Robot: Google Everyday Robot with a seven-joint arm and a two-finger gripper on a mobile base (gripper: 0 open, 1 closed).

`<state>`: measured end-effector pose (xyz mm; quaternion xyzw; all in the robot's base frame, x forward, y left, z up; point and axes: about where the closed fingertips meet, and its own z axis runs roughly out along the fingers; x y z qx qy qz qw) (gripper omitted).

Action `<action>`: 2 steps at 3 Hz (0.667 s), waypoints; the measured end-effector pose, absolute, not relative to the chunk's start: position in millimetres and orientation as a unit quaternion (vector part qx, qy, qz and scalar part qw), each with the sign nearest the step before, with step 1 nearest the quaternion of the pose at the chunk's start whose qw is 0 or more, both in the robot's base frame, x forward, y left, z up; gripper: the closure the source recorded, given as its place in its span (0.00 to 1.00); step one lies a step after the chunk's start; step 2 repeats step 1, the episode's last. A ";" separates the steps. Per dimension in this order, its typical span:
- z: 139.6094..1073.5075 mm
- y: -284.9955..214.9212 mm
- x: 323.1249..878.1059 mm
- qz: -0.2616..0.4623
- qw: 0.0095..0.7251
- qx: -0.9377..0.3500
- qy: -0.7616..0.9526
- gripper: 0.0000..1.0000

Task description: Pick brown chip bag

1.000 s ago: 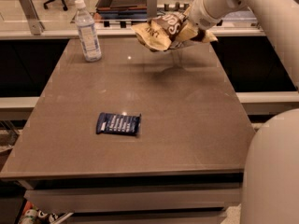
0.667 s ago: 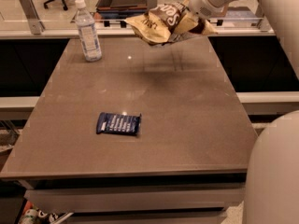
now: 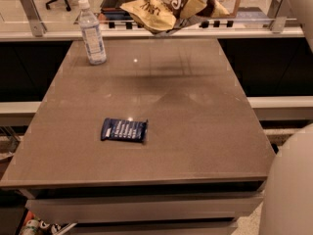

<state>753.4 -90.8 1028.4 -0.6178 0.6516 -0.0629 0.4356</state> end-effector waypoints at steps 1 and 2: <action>1030.5 -90.2 752.7 -0.064 0.436 -0.618 0.651 1.00; 1030.5 -90.2 752.7 -0.064 0.436 -0.618 0.651 1.00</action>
Offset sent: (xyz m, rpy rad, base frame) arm 0.0000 0.0000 0.0000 0.0000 0.0000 0.0000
